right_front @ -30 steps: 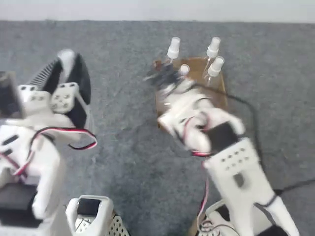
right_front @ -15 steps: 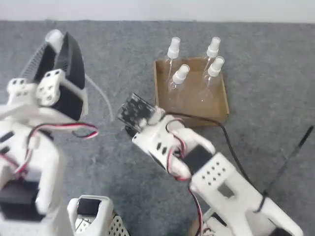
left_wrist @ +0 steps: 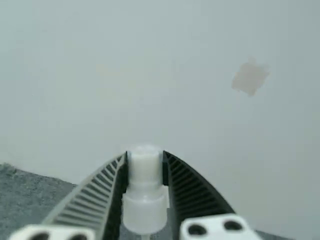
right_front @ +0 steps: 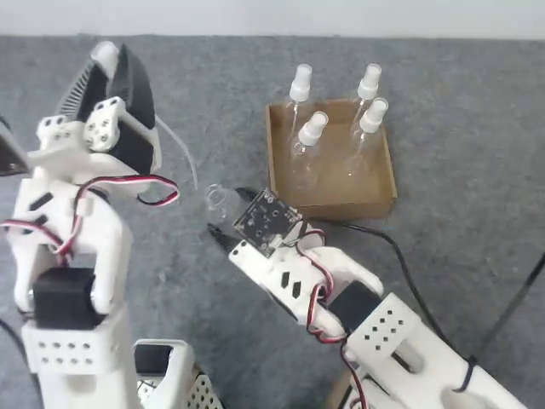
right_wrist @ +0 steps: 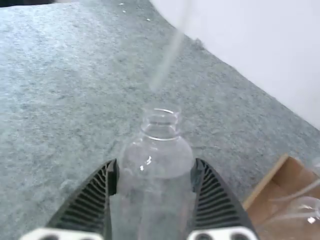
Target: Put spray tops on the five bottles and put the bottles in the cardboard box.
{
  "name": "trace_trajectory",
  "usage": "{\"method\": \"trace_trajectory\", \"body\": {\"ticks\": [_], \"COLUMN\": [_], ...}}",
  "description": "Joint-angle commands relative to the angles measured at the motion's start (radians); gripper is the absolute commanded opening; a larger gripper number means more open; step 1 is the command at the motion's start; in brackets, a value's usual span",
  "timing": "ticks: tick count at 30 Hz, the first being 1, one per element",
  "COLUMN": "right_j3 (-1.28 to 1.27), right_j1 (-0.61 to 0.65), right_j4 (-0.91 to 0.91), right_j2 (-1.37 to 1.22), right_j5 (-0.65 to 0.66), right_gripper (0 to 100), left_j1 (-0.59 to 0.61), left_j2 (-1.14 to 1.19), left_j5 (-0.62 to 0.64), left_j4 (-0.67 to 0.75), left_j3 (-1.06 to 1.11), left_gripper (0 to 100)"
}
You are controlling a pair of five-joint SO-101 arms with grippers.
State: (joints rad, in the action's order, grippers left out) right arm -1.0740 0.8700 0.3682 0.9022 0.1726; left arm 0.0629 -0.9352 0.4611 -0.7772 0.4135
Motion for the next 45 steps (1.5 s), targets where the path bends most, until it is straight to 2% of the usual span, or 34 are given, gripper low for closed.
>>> {"method": "trace_trajectory", "body": {"ticks": [1, 12, 16, 22, 28, 34, 40, 45], "right_j3": [0.006, 0.009, 0.012, 0.008, -0.018, -0.049, -0.138, -0.153], "right_j1": [0.021, -0.025, -0.044, -0.053, -0.051, -0.058, -0.077, -0.119], "right_j4": [-0.022, -0.024, -0.024, -0.013, -0.001, -0.122, -0.312, -0.372], "right_j2": [0.044, 0.048, 0.051, 0.051, 0.054, 0.054, 0.054, 0.045], "right_j5": [-0.011, -0.012, -0.087, -0.121, -0.029, -0.028, -0.157, -0.163], "right_gripper": [0.6, 0.6, 0.6, 0.6, 0.6, 0.6, 0.6, 0.6], "left_j1": [-0.029, -0.044, -0.074, -0.181, -0.19, -0.216, -0.239, -0.245], "left_j2": [-0.012, -0.023, -0.021, -0.014, -0.021, -0.021, -0.021, -0.021], "left_j5": [0.021, 0.014, 0.012, -0.167, -0.199, -0.195, -0.195, -0.198], "left_j4": [0.031, -0.021, -0.086, -0.198, -0.222, -0.218, -0.222, -0.241], "left_j3": [0.01, 0.081, 0.124, 0.145, 0.246, 0.303, 0.303, 0.295], "left_gripper": [1, 1, 1, 1, 1, 1, 1, 2]}}
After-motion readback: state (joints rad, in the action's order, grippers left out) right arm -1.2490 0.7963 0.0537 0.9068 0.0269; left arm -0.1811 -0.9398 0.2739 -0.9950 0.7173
